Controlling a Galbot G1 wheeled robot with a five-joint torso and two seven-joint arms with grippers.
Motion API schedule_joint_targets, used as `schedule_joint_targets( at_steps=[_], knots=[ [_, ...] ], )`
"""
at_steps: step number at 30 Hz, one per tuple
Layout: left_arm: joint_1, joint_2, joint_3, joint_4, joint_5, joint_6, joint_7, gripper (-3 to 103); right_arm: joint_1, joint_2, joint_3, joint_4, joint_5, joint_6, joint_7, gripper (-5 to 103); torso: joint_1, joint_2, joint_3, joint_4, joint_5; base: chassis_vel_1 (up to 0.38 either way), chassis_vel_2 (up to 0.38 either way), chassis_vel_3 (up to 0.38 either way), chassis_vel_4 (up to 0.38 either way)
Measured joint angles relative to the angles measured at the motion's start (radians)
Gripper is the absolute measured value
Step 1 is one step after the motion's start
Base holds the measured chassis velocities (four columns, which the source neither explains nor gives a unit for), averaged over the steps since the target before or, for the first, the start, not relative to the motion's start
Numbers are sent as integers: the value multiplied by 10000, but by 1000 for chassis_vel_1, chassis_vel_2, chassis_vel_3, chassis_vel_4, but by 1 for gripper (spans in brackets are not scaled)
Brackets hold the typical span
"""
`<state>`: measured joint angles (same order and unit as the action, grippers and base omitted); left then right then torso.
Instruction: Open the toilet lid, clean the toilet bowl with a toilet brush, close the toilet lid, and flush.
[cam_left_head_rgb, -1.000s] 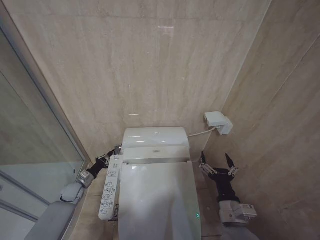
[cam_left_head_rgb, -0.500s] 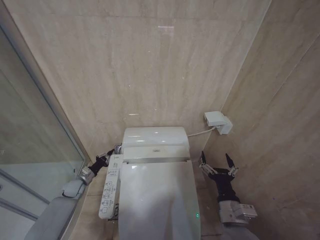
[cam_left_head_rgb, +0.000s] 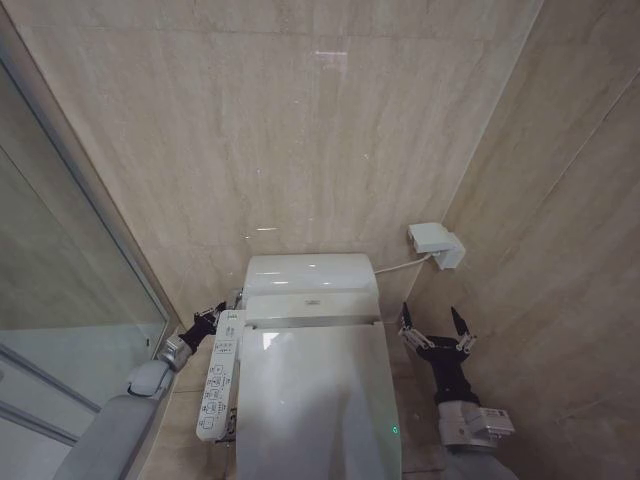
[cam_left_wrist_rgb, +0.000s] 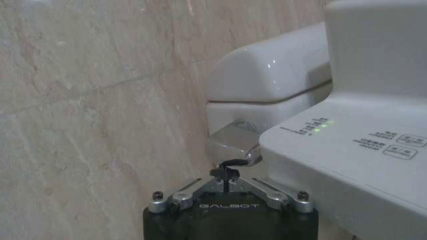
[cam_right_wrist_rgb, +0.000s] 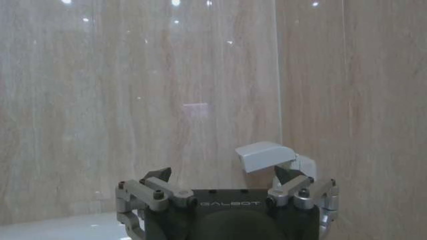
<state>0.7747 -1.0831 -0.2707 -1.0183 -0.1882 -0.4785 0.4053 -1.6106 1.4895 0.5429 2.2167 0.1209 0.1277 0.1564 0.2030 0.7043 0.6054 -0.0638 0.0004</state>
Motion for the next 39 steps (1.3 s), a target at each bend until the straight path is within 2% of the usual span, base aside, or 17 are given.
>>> schedule_joint_targets(
  at_steps=[11,15,18,20,21,24,25,28,29,32,33,36,37,39],
  knots=[
    [668,-300,-527,-397,12,15,-113,0,0,0,0,1,0,0,0,100,-3,3,-2,0,0,0,0,0,0],
    [1171,-482,-1011,-749,-6,126,-383,0,0,2,0,2,0,1,0,100,-2,3,0,-12,-15,0,0,0,0],
    [1556,-529,-1355,-1191,-173,275,-618,0,-1,0,0,1,0,1,0,100,-1,2,1,-10,-17,0,0,0,0],
    [2033,-545,-1785,-1841,-402,369,-1036,0,0,0,2,2,0,1,0,100,-3,3,-1,-15,-5,0,0,0,0],
    [2033,-545,-1785,-1841,-402,369,-1036,0,0,0,2,2,0,1,0,100,-3,3,-1,-15,-5,0,0,0,0],
    [2801,-533,-2238,-2717,-616,544,-2046,0,0,1,2,1,0,1,0,100,-2,3,-1,-8,-5,0,0,0,0],
    [2801,-533,-2238,-2717,-616,544,-2046,0,0,1,2,1,0,1,0,100,-2,3,-1,-8,-5,0,0,0,0],
    [3498,-505,-2568,-3549,-949,913,-2770,0,0,1,0,2,0,1,0,100,-3,3,-1,4,-8,0,0,0,0],
    [3677,-501,-2689,-3888,-1027,982,-2908,4,0,0,0,2,0,2,-1,100,-3,3,-1,4,-4,0,0,0,0],
    [3933,-501,-2910,-4377,-1070,1040,-2995,4,0,1,1,2,0,1,0,100,-2,3,-1,-8,-6,0,0,0,0],
    [4230,-520,-3190,-4872,-1138,1103,-3062,4,-1,0,1,2,0,1,0,100,-1,2,0,-6,-2,0,0,0,0],
    [4532,-568,-3477,-5328,-1214,1188,-3136,4,0,0,2,2,0,1,0,100,-2,2,-1,-1,-2,0,0,0,0],
    [4815,-621,-3682,-5771,-1262,1280,-3239,30,0,0,2,2,0,1,0,100,-2,2,-1,-1,-4,0,0,0,0],
    [5033,-659,-3819,-6115,-1292,1361,-3336,30,0,1,1,2,0,1,0,100,-2,2,-1,0,-3,0,0,0,0]
  ],
)
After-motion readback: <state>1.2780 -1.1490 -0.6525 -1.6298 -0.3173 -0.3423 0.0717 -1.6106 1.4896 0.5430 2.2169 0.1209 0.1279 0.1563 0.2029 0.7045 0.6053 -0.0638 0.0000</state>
